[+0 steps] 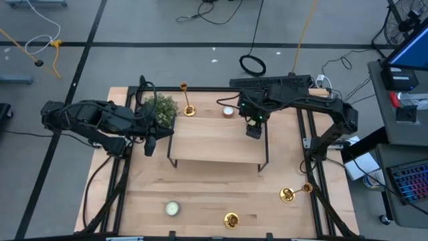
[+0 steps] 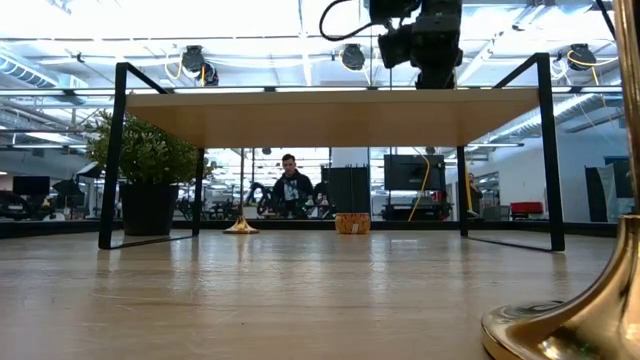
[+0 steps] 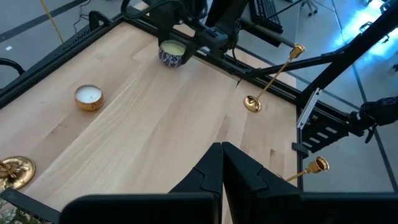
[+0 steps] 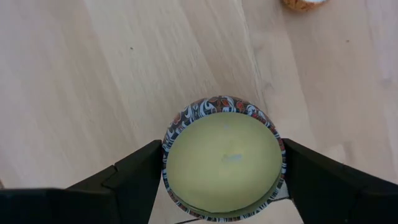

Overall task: Pick & Place candle stick holders
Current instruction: Put the top right scented candle on the shelf

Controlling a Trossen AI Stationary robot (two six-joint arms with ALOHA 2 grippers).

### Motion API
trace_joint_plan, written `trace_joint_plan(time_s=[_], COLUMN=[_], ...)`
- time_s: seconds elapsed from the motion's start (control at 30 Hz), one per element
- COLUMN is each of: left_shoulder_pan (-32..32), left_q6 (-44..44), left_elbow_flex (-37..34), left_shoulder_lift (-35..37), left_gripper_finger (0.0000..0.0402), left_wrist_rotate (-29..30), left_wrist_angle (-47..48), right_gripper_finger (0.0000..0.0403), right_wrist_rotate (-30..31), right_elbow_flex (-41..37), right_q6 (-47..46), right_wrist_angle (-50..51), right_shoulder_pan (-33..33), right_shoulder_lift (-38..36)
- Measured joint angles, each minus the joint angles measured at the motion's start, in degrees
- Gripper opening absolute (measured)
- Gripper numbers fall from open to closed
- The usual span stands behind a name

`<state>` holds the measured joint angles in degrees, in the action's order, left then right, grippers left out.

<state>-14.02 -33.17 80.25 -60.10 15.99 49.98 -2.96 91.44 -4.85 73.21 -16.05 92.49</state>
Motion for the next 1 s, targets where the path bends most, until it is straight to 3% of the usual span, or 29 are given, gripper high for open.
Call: trace_joint_plan(time_s=[0.4, 1.0], left_shoulder_pan=[0.00, 0.00], left_q6=[-0.13, -0.15], left_elbow_flex=[0.00, 0.00], left_shoulder_lift=[-0.02, 0.00], left_gripper_finger=[0.0008, 0.0008], left_wrist_rotate=[0.00, 0.04], left_wrist_angle=[0.39, 1.25], right_gripper_finger=[0.0295, 0.0343], right_wrist_rotate=[1.51, 1.37], right_elbow_flex=[0.17, -0.11], right_q6=[-1.92, -4.15], right_wrist_angle=[-0.52, 0.72], right_shoulder_pan=[0.17, 0.16], right_shoulder_lift=[1.68, 1.75])
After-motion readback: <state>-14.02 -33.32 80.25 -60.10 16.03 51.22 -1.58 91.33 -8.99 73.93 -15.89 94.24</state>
